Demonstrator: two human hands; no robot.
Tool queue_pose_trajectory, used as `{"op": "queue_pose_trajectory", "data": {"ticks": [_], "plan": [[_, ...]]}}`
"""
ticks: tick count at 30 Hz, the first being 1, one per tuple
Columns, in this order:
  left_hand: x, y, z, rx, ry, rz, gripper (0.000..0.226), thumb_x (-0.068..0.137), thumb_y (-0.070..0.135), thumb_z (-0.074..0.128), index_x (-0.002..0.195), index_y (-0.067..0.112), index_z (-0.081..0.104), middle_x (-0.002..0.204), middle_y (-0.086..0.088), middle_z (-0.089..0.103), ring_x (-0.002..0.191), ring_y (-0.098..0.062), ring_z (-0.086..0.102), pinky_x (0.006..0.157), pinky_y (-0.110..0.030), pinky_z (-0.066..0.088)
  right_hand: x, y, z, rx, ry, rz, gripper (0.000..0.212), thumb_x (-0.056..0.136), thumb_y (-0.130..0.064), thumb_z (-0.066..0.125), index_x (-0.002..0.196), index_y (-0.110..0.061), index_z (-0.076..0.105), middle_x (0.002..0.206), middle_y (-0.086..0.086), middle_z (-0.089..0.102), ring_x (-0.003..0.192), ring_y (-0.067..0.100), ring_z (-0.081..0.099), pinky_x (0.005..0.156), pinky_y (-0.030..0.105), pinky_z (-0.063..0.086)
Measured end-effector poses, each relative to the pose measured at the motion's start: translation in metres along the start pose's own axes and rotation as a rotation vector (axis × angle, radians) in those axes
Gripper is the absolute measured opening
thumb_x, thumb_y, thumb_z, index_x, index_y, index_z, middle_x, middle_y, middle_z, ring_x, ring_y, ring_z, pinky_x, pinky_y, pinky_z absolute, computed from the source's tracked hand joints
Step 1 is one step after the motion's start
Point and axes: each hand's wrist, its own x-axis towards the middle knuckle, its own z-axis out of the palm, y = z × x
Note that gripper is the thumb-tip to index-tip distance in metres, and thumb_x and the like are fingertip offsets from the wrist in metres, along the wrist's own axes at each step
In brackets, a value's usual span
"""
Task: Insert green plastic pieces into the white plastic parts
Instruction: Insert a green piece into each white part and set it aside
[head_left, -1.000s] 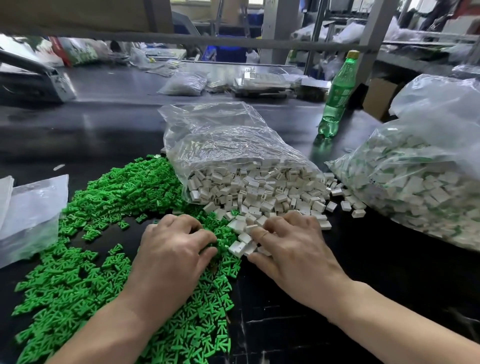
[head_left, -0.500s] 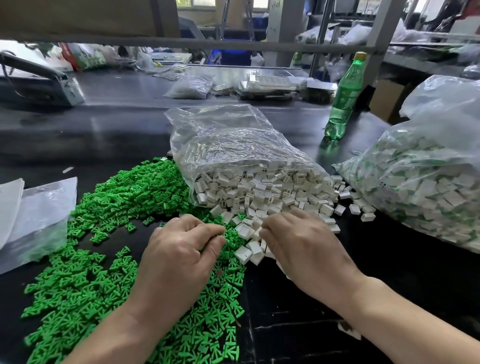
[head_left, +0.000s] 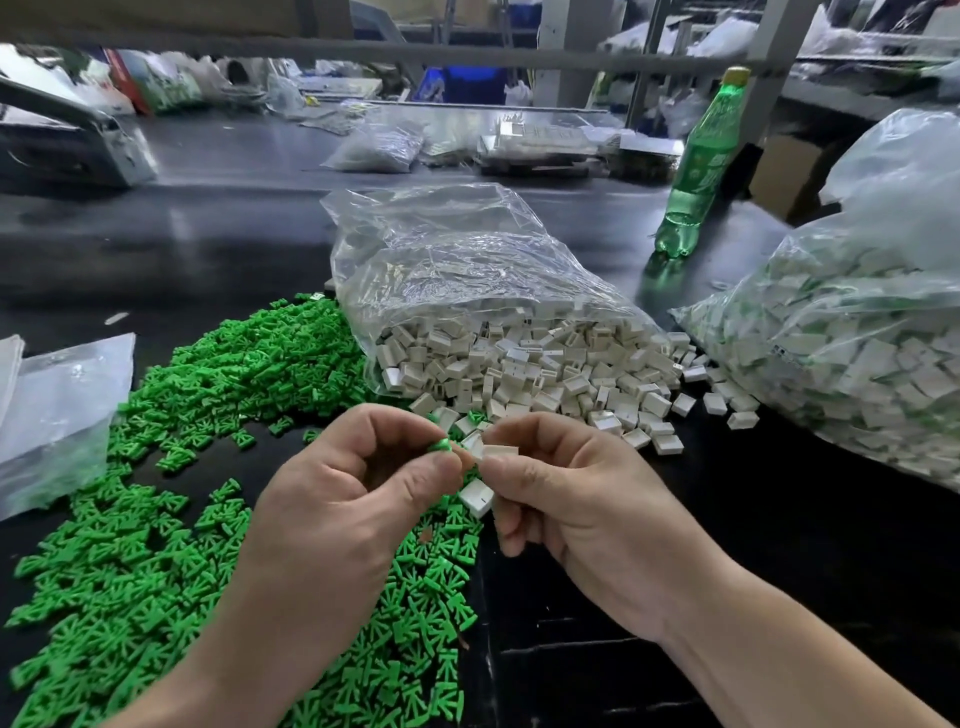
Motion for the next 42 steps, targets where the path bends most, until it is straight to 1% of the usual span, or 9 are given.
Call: {"op": "queue_pose_trajectory", "data": {"ticks": [2, 6, 11, 19, 24, 31, 35, 38, 42], "plan": [[-0.001, 0.000, 0.002, -0.026, -0.019, -0.001, 0.034, 0.068, 0.053, 0.080, 0.092, 0.032, 0.071, 0.088, -0.001, 0.076, 0.081, -0.021, 0.072, 0.070, -0.034, 0.061, -0.002, -0.002, -0.001, 0.022, -0.034, 0.000, 0.015, 0.079, -0.013, 0.080, 0.093, -0.015, 0.075, 0.075, 0.008, 0.064, 0.057, 0.018, 0.061, 0.051, 0.028, 0.052], [-0.002, -0.002, 0.003, -0.071, -0.018, 0.014, 0.036, 0.070, 0.053, 0.075, 0.095, 0.028, 0.073, 0.080, -0.003, 0.072, 0.074, -0.019, 0.069, 0.069, -0.023, 0.058, -0.008, -0.005, 0.000, 0.032, -0.089, -0.020, 0.011, 0.087, -0.013, 0.073, 0.098, -0.016, 0.073, 0.072, 0.010, 0.063, 0.049, 0.019, 0.058, 0.043, 0.027, 0.049], [-0.003, -0.004, 0.004, -0.170, -0.051, -0.047, 0.033, 0.069, 0.050, 0.075, 0.090, 0.025, 0.073, 0.071, -0.007, 0.067, 0.066, -0.022, 0.064, 0.064, -0.032, 0.054, -0.010, -0.004, 0.004, 0.096, -0.088, -0.032, 0.011, 0.090, -0.016, 0.067, 0.099, -0.012, 0.073, 0.080, 0.013, 0.066, 0.060, 0.022, 0.064, 0.053, 0.031, 0.054], [0.000, -0.005, 0.005, -0.360, -0.070, -0.115, 0.016, 0.068, 0.035, 0.072, 0.081, 0.024, 0.073, 0.080, -0.015, 0.073, 0.063, -0.019, 0.066, 0.052, -0.024, 0.051, -0.007, 0.001, 0.002, 0.178, -0.081, -0.011, 0.027, 0.082, -0.004, 0.072, 0.108, -0.004, 0.070, 0.084, 0.018, 0.070, 0.068, 0.023, 0.069, 0.062, 0.033, 0.058], [0.000, -0.003, 0.003, -0.321, -0.105, -0.107, 0.016, 0.070, 0.036, 0.072, 0.082, 0.026, 0.072, 0.088, -0.016, 0.075, 0.067, -0.019, 0.066, 0.056, -0.024, 0.052, -0.010, 0.000, 0.003, -0.111, -0.162, -0.041, 0.013, 0.091, -0.014, 0.067, 0.099, -0.017, 0.077, 0.090, 0.009, 0.076, 0.081, 0.022, 0.073, 0.073, 0.032, 0.060], [0.000, -0.005, 0.003, -0.300, -0.101, -0.114, 0.026, 0.076, 0.042, 0.072, 0.086, 0.018, 0.071, 0.079, -0.011, 0.071, 0.066, -0.019, 0.063, 0.057, -0.025, 0.051, -0.013, 0.004, 0.001, -0.501, -0.018, -0.129, 0.013, 0.099, -0.018, 0.063, 0.097, -0.031, 0.066, 0.093, 0.001, 0.076, 0.084, 0.017, 0.075, 0.076, 0.040, 0.063], [-0.001, -0.006, 0.002, -0.322, -0.118, -0.151, 0.023, 0.077, 0.042, 0.073, 0.085, 0.020, 0.071, 0.080, -0.012, 0.068, 0.066, -0.021, 0.063, 0.058, -0.028, 0.051, -0.013, 0.003, -0.004, -0.701, 0.092, -0.224, 0.012, 0.093, -0.034, 0.070, 0.100, -0.043, 0.066, 0.084, -0.016, 0.064, 0.072, 0.000, 0.059, 0.069, 0.024, 0.054], [-0.001, -0.005, 0.005, -0.359, -0.131, -0.177, 0.015, 0.077, 0.034, 0.076, 0.082, 0.021, 0.071, 0.080, -0.013, 0.069, 0.064, -0.020, 0.064, 0.055, -0.025, 0.051, -0.012, -0.001, -0.004, -0.488, 0.104, -0.171, 0.010, 0.092, -0.029, 0.073, 0.098, -0.036, 0.070, 0.070, -0.010, 0.058, 0.059, 0.006, 0.052, 0.054, 0.021, 0.045], [-0.003, -0.003, 0.010, -0.366, -0.144, -0.196, 0.006, 0.076, 0.025, 0.072, 0.080, 0.021, 0.072, 0.080, -0.014, 0.071, 0.063, -0.021, 0.066, 0.053, -0.024, 0.051, -0.009, -0.004, 0.000, 0.052, 0.023, 0.038, 0.018, 0.078, -0.016, 0.078, 0.096, -0.015, 0.077, 0.065, 0.009, 0.063, 0.051, 0.017, 0.059, 0.046, 0.026, 0.051]]}}
